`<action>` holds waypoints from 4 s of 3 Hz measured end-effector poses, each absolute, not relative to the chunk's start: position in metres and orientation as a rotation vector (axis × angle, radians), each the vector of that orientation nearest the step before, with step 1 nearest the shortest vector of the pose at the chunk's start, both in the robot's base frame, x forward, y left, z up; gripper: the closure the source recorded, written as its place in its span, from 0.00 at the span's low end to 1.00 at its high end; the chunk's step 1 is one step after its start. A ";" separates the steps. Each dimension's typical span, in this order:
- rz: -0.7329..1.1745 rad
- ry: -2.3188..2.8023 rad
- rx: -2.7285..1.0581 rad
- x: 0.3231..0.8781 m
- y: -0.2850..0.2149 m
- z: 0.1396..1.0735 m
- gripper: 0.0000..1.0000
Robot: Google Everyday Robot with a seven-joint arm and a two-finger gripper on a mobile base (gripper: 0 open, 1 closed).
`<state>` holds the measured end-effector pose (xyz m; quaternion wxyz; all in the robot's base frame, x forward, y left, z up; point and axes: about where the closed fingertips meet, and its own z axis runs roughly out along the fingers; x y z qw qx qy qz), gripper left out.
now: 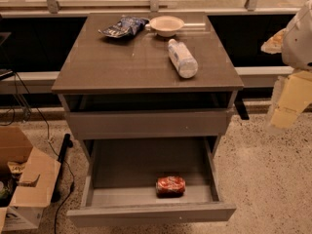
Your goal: Pick coke can from middle drawer and place on counter
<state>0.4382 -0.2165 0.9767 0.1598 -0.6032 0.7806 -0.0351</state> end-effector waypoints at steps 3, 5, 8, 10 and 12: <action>-0.043 2.162 -1.737 0.440 -0.205 0.925 0.00; 0.105 2.052 -1.715 0.471 -0.197 0.863 0.00; 0.143 2.114 -1.652 0.486 -0.188 0.815 0.00; 0.382 2.075 -1.483 0.500 -0.158 0.715 0.00; 0.620 2.055 -1.433 0.511 -0.136 0.643 0.00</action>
Offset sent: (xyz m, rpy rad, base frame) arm 0.0025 0.0143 -0.0494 -0.0069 -0.0082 0.0542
